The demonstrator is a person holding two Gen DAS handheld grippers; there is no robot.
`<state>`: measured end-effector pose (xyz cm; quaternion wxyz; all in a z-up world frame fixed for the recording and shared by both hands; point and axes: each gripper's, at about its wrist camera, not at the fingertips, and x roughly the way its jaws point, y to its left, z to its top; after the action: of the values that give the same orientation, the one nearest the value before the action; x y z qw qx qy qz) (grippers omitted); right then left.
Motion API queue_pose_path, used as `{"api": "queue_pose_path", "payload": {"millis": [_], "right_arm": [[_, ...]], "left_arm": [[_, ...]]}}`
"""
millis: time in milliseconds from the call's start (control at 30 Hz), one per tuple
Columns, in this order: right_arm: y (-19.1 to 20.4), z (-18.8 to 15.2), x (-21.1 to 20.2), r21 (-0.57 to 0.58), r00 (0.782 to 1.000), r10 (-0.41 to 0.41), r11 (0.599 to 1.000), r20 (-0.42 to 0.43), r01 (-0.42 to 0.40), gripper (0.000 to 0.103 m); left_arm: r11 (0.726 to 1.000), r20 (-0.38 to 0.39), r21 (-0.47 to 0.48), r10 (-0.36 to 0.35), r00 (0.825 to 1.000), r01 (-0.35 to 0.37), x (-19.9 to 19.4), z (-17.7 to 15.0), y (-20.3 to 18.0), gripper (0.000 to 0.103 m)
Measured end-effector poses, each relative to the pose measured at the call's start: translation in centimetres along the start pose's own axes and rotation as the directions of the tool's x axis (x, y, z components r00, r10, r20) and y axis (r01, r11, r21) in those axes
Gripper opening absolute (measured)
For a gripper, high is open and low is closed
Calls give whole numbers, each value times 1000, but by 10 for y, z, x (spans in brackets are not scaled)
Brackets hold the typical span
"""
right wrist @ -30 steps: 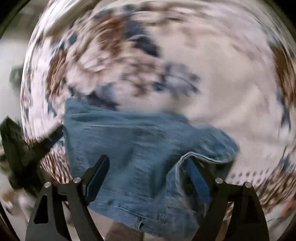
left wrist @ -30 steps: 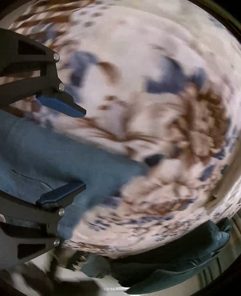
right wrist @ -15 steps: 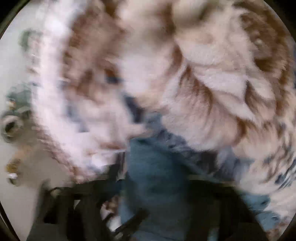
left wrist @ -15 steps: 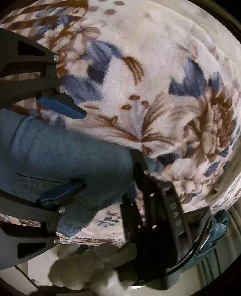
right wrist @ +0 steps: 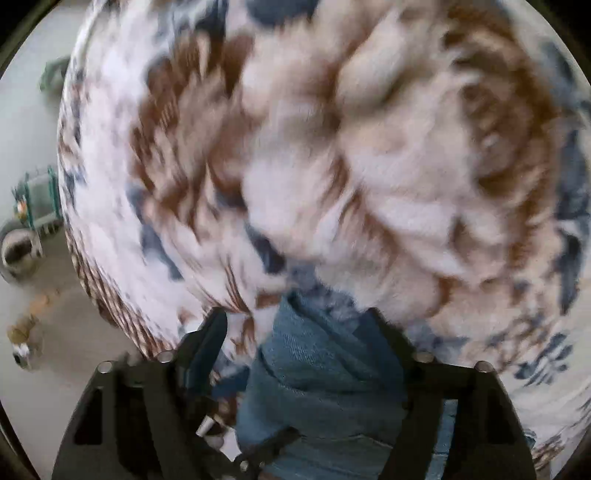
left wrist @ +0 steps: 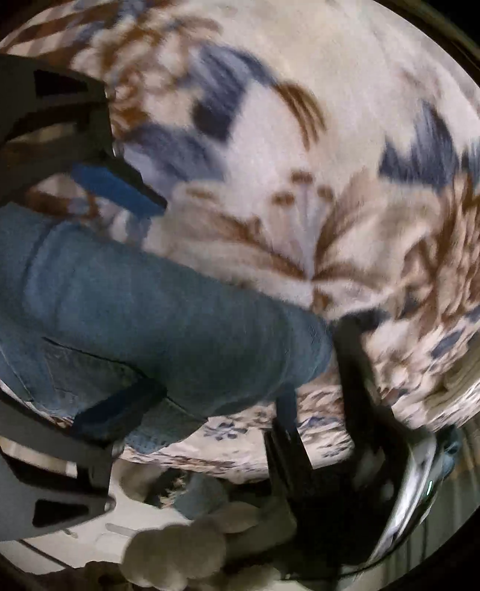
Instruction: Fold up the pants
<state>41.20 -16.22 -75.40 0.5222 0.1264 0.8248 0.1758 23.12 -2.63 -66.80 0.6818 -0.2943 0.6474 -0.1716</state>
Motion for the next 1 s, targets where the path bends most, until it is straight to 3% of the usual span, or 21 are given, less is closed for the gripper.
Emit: {"api": "queue_pose_path", "payload": {"millis": [33, 67, 133, 167, 200, 233, 333, 533, 667, 700, 733, 767, 800, 867, 933, 1000], "right_arm": [[-3, -5, 7, 8, 1000, -9, 1000, -17, 9, 41], [-5, -7, 13, 11, 1000, -26, 1000, -10, 27, 26], [-9, -12, 17, 29, 1000, -17, 999, 16, 16, 24], [-9, -16, 12, 43, 999, -13, 999, 50, 11, 18], [-7, -19, 8, 46, 997, -17, 999, 79, 13, 16], [-6, -26, 0, 47, 992, -17, 999, 127, 11, 9], [-14, -34, -13, 91, 983, 29, 995, 181, -46, 4], [-35, -27, -37, 111, 977, 52, 991, 206, -77, 0], [-40, -30, -66, 63, 966, 129, 987, 223, -146, 2], [-39, -36, -73, 47, 968, 113, 991, 223, -127, 10], [-39, -42, -78, 33, 972, 76, 996, 223, -85, 34], [-38, -50, -82, 17, 973, 27, 999, 228, -32, 67], [-40, -58, -86, 8, 971, 1, 1000, 241, -3, 79], [-47, -74, -85, 6, 965, -25, 1000, 259, 24, 82], [-66, -86, -75, 33, 974, -33, 999, 224, 26, 81], [-80, -94, -61, 65, 975, -63, 997, 215, 50, 79]], "left_arm": [[1000, -8, 17, 10, 1000, -10, 2, 1, -2, 99], [999, -21, 35, 23, 1000, -22, 5, 3, -6, 99], [998, -14, 49, 36, 999, -35, 10, 5, -7, 99], [998, -9, 49, 27, 1000, -26, 9, 5, -8, 87], [998, 9, 55, 13, 1000, -13, 6, 2, -8, 68], [998, 5, 61, -24, 1000, 24, 3, -3, -9, 40], [995, 22, 95, -20, 1000, 18, -7, -20, -12, 33], [1000, 19, -2, -8, 1000, 8, -18, -31, 5, 38], [998, 41, -48, 38, 998, -36, -23, -22, 4, 56], [999, 66, -52, 21, 998, -17, -27, -18, 2, 58], [999, 84, -51, 19, 996, -14, -30, -14, 0, 67], [999, 100, -47, 20, 995, -15, -31, -7, -3, 76], [999, 111, -38, 15, 994, -10, -31, 2, -6, 77], [999, 112, -25, 38, 993, -35, -21, 26, -11, 77], [999, 85, -9, 49, 995, -48, -5, 51, -15, 77], [994, 39, 57, 94, 995, -96, 17, 73, -24, 74]]}}
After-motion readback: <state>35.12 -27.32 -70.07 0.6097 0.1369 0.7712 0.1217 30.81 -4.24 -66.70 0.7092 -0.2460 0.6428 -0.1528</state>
